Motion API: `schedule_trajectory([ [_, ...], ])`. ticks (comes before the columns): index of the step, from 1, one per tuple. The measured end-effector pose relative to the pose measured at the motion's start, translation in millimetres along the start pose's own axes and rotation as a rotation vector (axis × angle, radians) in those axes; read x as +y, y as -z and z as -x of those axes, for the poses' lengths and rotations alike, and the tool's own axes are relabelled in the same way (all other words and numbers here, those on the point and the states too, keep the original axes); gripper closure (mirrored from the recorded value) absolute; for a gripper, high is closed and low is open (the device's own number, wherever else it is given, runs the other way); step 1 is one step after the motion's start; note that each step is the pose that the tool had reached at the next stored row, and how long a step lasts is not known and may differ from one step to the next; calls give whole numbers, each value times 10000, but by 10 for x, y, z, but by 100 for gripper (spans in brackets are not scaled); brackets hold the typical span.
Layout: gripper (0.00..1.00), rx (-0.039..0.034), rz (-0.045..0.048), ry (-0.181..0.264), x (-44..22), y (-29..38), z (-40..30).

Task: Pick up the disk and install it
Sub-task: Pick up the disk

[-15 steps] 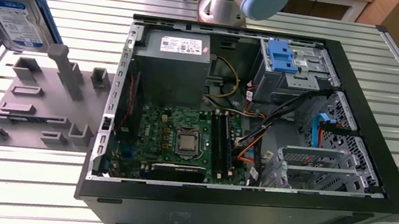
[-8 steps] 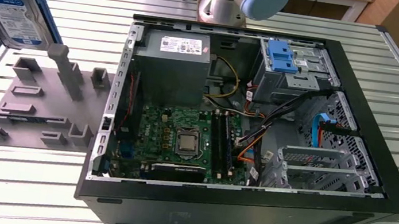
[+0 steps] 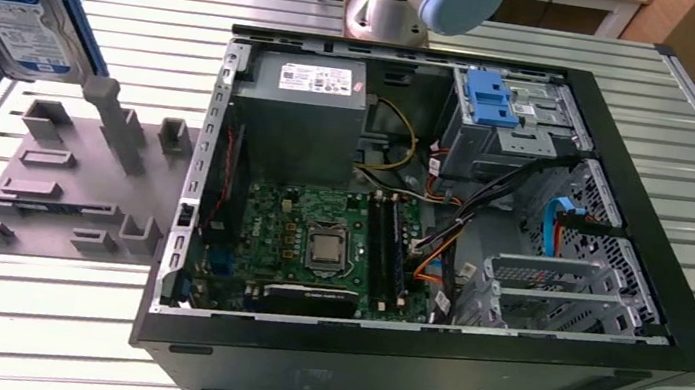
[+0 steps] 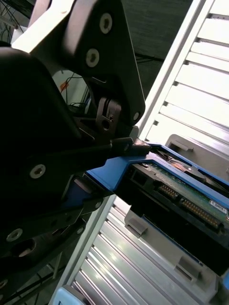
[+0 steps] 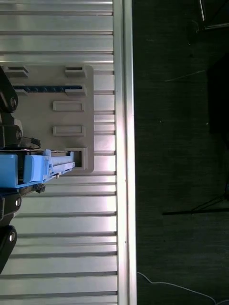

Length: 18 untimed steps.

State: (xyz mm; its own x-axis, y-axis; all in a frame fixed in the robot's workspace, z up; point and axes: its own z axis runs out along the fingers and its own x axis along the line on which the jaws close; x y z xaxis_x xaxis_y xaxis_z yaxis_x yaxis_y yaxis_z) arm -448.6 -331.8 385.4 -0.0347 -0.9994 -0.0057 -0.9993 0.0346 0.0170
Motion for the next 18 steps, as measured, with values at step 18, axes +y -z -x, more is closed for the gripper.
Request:
schedule_trajectory([
  [18,64,1,1,0,2,106,1],
])
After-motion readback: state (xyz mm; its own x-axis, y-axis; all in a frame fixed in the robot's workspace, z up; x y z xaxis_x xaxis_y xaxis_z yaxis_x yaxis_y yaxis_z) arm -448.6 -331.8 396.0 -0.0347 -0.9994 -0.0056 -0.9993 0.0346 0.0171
